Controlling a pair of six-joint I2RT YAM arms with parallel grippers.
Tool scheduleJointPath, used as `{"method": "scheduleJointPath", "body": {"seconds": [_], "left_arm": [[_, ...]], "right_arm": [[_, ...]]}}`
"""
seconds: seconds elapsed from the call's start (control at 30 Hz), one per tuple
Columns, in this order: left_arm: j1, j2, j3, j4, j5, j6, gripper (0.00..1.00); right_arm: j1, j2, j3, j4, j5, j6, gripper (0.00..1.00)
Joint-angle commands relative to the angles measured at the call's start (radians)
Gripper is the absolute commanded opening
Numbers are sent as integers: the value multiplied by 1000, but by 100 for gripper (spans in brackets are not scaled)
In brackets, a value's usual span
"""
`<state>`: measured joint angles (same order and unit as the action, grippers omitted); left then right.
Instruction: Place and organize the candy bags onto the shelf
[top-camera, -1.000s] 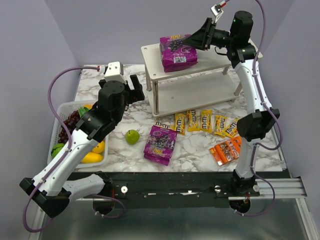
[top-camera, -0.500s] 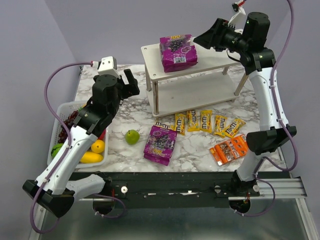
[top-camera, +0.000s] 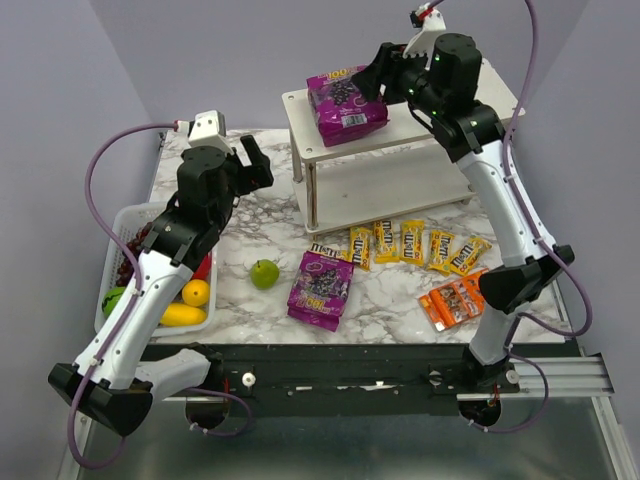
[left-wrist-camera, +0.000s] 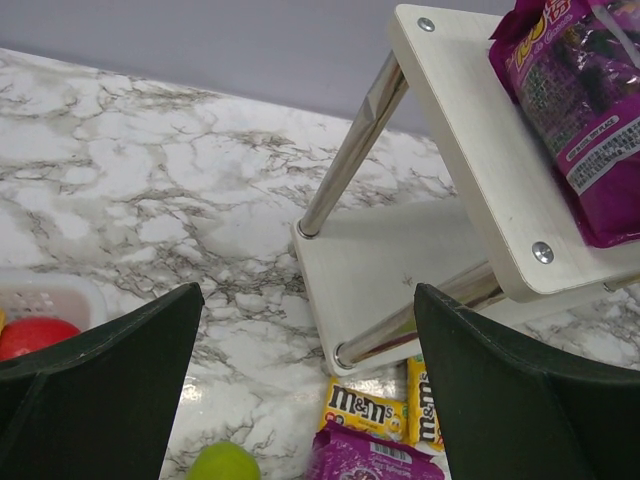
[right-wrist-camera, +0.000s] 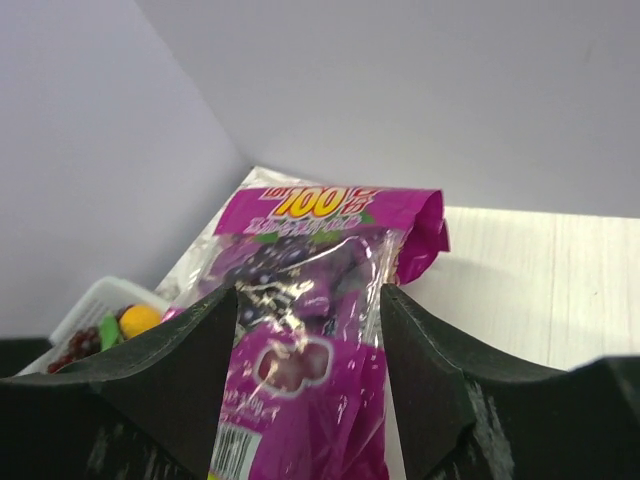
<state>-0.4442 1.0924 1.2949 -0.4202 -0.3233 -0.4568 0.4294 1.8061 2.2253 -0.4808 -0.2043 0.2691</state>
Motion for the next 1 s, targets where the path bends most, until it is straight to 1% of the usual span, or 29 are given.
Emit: {"method": "scheduleJointPath", "body": {"seconds": [0.0,0.17,0.27,0.43,0.47,0.63,0.87,0.97], "left_arm": [[18,-9,-20,23,38,-10,96],[36,-14,-26,21,46,-6,97],[47,-16,-29,23,53,-8,97],[58,-19,-36,15,56,-11,97],[59,-22,-37,14,58,-11,97],[64,-32,-49,6,59,-17,97],[68,-49,-68,-5,64,-28,97],[70,-61,-80,-8,58,-31,97]], "right_arm": [[43,85,68,54,258,-93,66],[89,96,53,114,442,-169,66],[107,88,40,153,479,-212,66],[150,53,25,215,480,-258,67],[155,55,25,222,476,-301,67],[180,78,28,228,465,-323,68],[184,136,11,212,441,-301,68],[184,142,-33,203,436,-288,68]]}}
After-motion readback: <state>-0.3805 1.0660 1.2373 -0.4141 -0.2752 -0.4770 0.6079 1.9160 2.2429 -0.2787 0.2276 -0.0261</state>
